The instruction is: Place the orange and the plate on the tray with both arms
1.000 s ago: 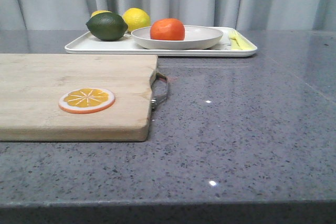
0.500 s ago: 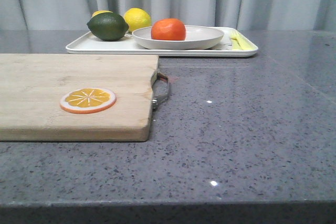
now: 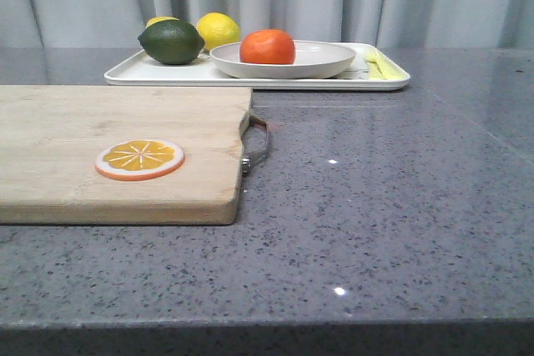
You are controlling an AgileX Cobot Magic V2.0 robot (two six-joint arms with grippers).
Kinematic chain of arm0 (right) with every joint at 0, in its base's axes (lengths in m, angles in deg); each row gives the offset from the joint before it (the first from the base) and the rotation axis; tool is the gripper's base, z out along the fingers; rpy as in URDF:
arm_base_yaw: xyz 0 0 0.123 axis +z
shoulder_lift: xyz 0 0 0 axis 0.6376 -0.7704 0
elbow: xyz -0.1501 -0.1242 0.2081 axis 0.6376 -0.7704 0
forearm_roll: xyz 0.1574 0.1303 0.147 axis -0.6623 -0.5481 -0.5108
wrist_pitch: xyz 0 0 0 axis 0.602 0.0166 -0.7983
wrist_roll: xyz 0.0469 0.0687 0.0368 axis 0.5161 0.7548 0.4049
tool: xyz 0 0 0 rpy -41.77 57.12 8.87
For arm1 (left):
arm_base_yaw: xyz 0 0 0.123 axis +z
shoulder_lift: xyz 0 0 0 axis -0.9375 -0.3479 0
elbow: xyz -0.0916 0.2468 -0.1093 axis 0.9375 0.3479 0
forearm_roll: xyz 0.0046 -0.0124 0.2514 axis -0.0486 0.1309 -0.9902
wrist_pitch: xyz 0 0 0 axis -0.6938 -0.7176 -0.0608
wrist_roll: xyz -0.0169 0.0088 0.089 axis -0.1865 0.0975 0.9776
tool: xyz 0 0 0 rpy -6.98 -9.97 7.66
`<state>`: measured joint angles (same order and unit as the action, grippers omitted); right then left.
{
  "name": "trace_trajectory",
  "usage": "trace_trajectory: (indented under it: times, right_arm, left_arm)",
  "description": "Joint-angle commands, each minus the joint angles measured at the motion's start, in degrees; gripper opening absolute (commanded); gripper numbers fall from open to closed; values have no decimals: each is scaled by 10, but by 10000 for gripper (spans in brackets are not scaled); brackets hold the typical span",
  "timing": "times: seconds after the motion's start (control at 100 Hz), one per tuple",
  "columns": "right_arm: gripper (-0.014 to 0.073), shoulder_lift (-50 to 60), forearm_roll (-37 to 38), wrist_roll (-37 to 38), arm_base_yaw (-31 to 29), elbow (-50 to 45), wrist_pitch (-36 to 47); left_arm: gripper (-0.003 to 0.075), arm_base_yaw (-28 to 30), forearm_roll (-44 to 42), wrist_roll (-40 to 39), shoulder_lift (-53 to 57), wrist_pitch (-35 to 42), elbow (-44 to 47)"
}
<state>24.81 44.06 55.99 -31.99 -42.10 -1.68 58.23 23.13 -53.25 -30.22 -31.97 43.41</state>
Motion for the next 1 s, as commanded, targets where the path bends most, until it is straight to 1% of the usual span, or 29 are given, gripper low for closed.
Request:
trace_trajectory:
  times: [0.0,0.25,0.99]
  right_arm:
    - [-101,-5,-1,-5,-1,15,45]
    - [-101,-5,-1,-5,-1,15,45]
    - [-101,-5,-1,-5,-1,15,45]
  left_arm:
    - [-20,1,-4,-10,9,62,-3]
    - [-20,1,-4,-12,21,115,37]
    - [-20,1,-4,-12,21,119,37]
